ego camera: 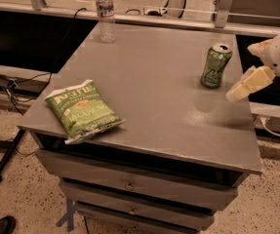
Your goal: Knock green can over
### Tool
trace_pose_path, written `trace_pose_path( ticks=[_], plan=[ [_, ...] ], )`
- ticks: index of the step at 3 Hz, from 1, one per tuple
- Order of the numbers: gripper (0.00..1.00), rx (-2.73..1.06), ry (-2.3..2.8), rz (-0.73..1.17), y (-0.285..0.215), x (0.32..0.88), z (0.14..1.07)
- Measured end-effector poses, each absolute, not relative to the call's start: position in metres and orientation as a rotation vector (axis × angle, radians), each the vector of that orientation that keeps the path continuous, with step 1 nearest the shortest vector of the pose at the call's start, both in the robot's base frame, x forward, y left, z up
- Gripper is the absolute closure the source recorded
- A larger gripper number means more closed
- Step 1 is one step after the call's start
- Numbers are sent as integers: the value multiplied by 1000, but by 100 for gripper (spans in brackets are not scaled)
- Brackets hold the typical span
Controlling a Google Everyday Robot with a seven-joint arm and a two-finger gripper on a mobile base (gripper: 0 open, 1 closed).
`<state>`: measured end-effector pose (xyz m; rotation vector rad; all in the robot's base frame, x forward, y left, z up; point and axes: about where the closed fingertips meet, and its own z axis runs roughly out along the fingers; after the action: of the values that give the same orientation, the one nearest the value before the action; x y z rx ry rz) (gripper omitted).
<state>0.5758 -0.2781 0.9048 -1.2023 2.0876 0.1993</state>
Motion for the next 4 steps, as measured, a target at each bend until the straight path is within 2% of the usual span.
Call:
trace_pose_path(
  ticks=[2, 4],
  plan=[
    [0, -1050, 1964, 384, -250, 596, 880],
    [0, -1096, 1800, 549, -166, 600, 886]
  ],
)
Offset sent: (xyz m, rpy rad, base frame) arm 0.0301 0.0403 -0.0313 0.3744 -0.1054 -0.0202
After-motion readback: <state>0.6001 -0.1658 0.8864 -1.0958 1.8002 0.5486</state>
